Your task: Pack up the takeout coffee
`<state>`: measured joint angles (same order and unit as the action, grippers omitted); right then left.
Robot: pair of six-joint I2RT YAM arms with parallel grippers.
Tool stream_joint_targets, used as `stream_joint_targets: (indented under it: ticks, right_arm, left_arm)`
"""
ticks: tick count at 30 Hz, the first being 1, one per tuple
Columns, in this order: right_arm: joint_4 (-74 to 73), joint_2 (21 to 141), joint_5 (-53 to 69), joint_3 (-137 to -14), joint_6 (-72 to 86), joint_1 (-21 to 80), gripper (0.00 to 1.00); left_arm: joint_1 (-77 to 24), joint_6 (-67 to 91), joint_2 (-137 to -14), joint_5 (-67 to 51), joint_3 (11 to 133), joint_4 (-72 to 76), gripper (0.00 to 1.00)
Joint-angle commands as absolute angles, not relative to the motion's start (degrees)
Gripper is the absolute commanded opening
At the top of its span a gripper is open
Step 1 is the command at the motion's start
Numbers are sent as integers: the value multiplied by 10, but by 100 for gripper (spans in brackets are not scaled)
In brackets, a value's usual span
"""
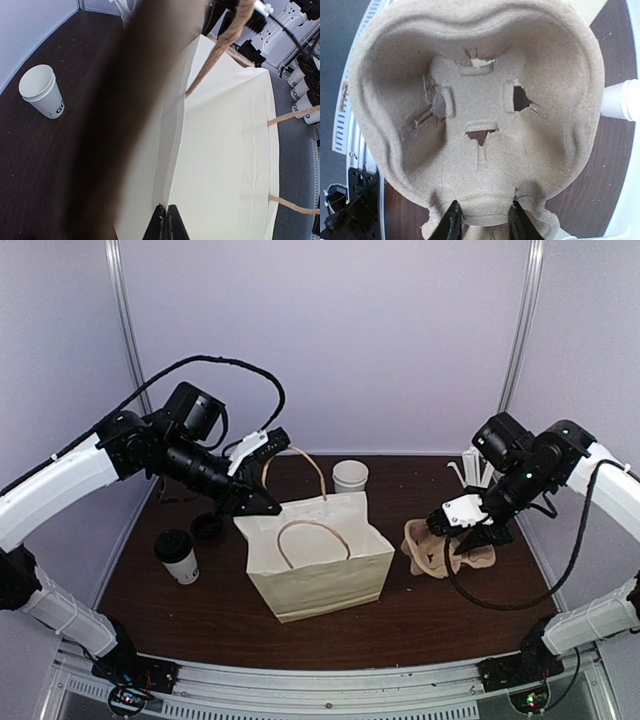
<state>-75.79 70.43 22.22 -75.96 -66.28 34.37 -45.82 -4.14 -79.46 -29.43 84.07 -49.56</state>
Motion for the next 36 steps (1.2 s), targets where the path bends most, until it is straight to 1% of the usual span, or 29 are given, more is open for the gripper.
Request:
stream_joint_targets:
  ticks: [1, 6, 9, 12, 15, 17, 24, 31, 36]
  right_arm:
    - [-806, 701, 312, -865, -611, 335, 22]
    - [-821, 748, 435, -1038, -556, 323, 21]
    - [-792, 781, 514, -1101, -496, 320, 20]
    - [-718, 808, 581, -1125, -412, 321, 20]
    - [-588, 815, 631, -1102, -304, 325, 18]
    - [-547, 840, 661, -1120, -259, 334, 18]
    - [-523, 887, 637, -1159, -218, 396, 18]
    - [-531, 913, 607, -1147, -233, 435, 18]
    - [-543, 920, 591, -1130, -256, 456, 18]
  left_arm:
    - [-459, -33, -815, -295, 865, -486, 0]
    - [-460, -17, -835, -316, 883, -485, 0]
    - [-460, -3, -843, -325, 891, -477, 0]
    - [-460, 20, -852, -343, 897, -464, 0]
    - [-461, 38, -867, -361, 909, -458, 0]
    - [-464, 48, -878, -362, 917, -457, 0]
    - [-476, 90, -906, -356, 940, -449, 0]
    - [-483, 134, -909, -327, 951, -452, 0]
    - [-483, 156, -915, -329, 961, -460, 0]
